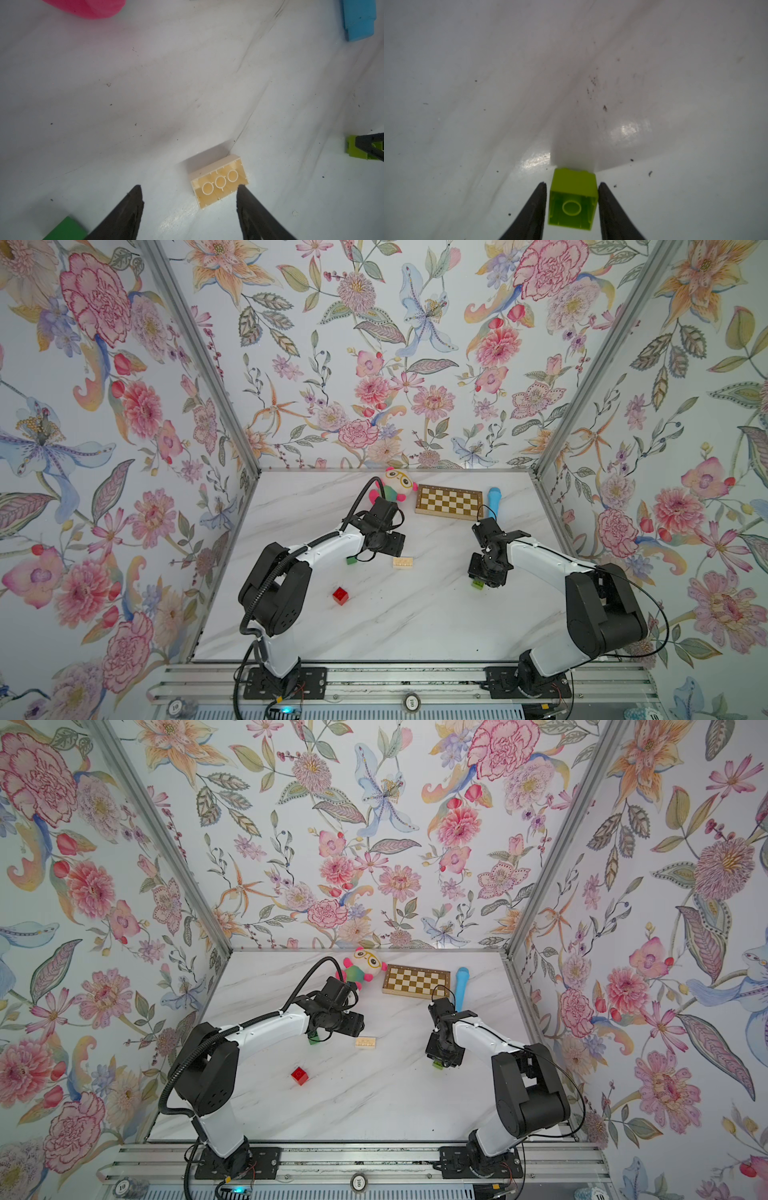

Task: Assemble the letter r with lego
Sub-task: Pick up the lego brick from the center of the board.

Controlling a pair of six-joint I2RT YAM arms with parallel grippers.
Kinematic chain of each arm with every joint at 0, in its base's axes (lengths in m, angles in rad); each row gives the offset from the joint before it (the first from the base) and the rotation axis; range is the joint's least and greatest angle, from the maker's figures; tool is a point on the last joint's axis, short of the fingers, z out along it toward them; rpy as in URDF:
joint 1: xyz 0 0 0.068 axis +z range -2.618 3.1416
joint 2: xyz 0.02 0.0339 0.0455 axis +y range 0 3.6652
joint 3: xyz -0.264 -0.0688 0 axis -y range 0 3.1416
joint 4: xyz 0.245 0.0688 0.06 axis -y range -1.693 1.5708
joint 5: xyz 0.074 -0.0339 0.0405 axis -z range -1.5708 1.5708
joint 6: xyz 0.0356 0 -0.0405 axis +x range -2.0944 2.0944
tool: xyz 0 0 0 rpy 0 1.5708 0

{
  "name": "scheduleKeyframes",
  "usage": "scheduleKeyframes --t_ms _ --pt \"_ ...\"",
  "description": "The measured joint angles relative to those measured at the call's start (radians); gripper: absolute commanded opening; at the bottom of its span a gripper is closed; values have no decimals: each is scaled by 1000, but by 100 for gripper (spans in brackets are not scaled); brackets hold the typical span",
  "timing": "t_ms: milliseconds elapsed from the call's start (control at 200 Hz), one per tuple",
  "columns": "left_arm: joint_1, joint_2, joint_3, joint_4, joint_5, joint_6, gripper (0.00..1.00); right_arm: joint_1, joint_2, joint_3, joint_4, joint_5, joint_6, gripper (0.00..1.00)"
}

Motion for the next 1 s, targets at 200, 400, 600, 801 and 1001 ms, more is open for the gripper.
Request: scheduleKeyframes --t_ms 200,400,600,801,1001 --pt "2 0 -2 -6 0 0 73 0 4 1 0 -19 -5 43" --pt "8 0 -3 -7 0 0 73 0 4 1 -1 -26 -7 42" --pt "14 0 -3 -6 2 0 72 2 15 7 -8 -26 -21 39" --pt "14 0 -8 -3 5 0 72 2 54 28 -15 -25 -37 38" --pt "14 0 -27 1 5 0 72 5 60 41 -36 -23 -50 32"
